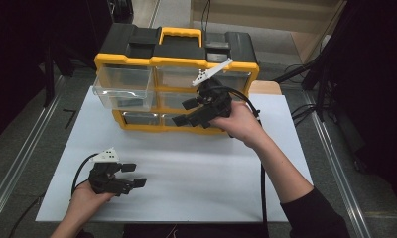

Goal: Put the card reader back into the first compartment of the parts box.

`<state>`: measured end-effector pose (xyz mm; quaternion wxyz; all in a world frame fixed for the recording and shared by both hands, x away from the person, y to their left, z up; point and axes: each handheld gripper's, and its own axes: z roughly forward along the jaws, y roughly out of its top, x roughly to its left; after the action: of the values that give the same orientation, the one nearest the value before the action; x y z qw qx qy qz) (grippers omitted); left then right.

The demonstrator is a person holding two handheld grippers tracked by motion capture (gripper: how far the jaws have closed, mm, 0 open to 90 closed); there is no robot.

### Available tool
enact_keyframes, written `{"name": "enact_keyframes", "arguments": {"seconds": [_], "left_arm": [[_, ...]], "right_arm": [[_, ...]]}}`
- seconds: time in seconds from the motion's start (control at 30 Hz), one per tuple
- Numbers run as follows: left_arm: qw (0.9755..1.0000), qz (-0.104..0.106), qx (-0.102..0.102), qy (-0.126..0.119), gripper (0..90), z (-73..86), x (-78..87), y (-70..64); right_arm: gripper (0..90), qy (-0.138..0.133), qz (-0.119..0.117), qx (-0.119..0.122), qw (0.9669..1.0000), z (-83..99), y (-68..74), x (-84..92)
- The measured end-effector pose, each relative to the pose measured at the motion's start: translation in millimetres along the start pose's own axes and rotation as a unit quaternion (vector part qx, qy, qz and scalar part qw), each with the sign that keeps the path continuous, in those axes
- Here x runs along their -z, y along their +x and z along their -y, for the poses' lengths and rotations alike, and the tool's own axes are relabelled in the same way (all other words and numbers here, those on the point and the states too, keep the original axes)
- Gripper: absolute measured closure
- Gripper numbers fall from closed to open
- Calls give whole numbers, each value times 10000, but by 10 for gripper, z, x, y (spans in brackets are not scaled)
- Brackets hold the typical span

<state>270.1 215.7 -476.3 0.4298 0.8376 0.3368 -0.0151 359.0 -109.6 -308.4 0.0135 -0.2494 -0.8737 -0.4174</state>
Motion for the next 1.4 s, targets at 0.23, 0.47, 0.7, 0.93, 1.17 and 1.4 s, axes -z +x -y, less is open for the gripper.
{"name": "enact_keyframes", "arguments": {"seconds": [0.23, 0.47, 0.7, 0.93, 1.17, 1.4], "left_arm": [[10000, -7, -1, 0, 251, 1, -3, -1], [10000, -3, 7, 3, 251, 0, -6, -3], [10000, -26, -6, 25, 251, 0, -8, -2], [10000, -23, -12, 31, 251, 0, -16, -3], [10000, -26, -13, 32, 251, 0, -17, -4], [10000, -31, -27, 35, 252, 0, -16, -2]], "right_arm": [[255, -32, 94, -34, 9999, 218, -13, -103], [254, 24, 50, -117, 9999, 385, -44, -184], [255, -1, 87, -120, 9999, 570, -61, -273], [255, -76, 88, -180, 9998, 776, -35, -369], [255, 16, 91, -268, 9996, 924, -33, -443], [254, -56, 120, -441, 9989, 1142, -58, -462]]}}
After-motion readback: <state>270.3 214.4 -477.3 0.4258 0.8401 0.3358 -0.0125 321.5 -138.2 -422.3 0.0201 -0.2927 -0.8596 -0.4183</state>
